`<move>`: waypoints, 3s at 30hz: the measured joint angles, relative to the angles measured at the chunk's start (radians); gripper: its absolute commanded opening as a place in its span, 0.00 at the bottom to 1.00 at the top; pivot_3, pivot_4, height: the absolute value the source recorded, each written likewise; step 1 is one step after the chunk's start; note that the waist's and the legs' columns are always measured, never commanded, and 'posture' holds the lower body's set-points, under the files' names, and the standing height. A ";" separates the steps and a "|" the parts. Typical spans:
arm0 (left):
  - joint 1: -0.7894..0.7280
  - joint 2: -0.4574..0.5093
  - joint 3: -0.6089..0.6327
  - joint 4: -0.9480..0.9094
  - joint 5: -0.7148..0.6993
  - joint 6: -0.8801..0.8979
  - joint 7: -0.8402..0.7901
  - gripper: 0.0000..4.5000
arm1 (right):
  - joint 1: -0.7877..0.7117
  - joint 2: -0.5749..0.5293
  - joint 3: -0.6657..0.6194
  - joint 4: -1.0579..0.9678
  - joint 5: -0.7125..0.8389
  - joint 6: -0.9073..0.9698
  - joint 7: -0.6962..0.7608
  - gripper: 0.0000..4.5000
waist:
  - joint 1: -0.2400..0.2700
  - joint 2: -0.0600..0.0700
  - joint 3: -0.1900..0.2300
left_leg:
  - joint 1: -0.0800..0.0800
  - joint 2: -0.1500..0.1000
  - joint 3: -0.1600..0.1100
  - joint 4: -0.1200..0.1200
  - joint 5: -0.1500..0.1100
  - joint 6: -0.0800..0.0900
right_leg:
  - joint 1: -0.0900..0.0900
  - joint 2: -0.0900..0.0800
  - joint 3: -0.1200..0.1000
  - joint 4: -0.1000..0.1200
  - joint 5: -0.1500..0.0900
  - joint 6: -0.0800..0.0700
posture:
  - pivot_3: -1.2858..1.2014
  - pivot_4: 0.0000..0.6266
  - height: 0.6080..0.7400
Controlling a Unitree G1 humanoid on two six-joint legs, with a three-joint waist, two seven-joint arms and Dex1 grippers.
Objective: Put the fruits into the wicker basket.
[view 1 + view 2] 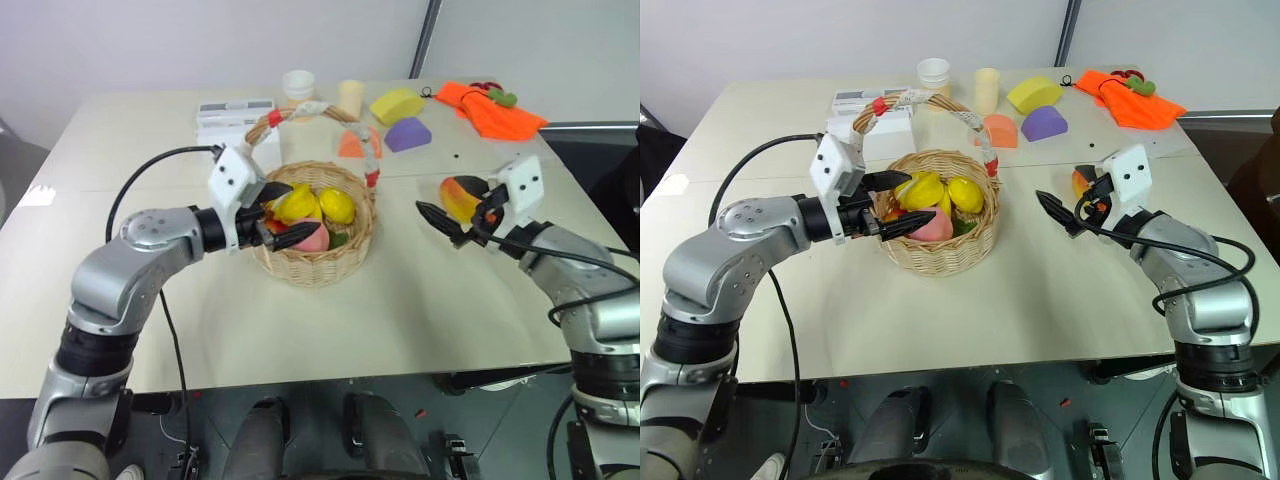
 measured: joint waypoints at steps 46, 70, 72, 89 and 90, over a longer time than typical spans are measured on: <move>0.392 0.072 0.289 0.087 -0.051 -0.303 -0.220 1.00 | -0.318 0.207 0.424 -0.268 0.028 0.326 -0.029 0.68 | 0.005 0.001 0.000 | -0.003 0.003 0.003 0.000 -0.002 0.003 | -0.005 0.000 0.001 -0.001 0.002 -0.004 | 0.52 0.24 1.00; 0.357 -0.002 0.252 0.024 -0.084 -0.300 -0.160 1.00 | -0.220 0.251 0.187 -0.091 -0.037 0.150 -0.050 0.87 | -0.002 0.001 0.000 | 0.001 0.013 0.005 0.000 -0.002 0.003 | -0.004 0.013 0.004 0.000 0.005 -0.007 | 0.52 0.24 1.00; 0.357 -0.005 0.255 0.024 -0.093 -0.299 -0.151 1.00 | -0.235 0.284 0.185 -0.043 -0.048 0.132 -0.069 0.68 | 0.000 0.001 0.000 | 0.001 0.015 0.005 0.000 -0.002 0.003 | -0.005 0.015 0.004 0.000 0.006 -0.004 | 0.52 0.24 1.00; 0.358 -0.031 0.221 0.015 -0.101 -0.304 -0.124 1.00 | -0.174 0.116 -0.195 0.035 -0.076 0.045 -0.217 0.01 | 0.005 0.001 0.000 | 0.000 0.015 0.009 0.000 -0.002 0.004 | -0.005 0.016 0.006 -0.002 0.005 -0.009 | 0.52 0.24 1.00; 0.354 -0.038 0.215 0.017 -0.100 -0.304 -0.124 1.00 | -0.166 0.101 -0.225 0.065 -0.086 0.033 -0.232 0.01 | 0.003 0.001 0.000 | 0.001 0.016 0.010 0.000 -0.002 0.004 | -0.005 0.016 0.007 -0.001 0.005 -0.009 | 0.52 0.24 1.00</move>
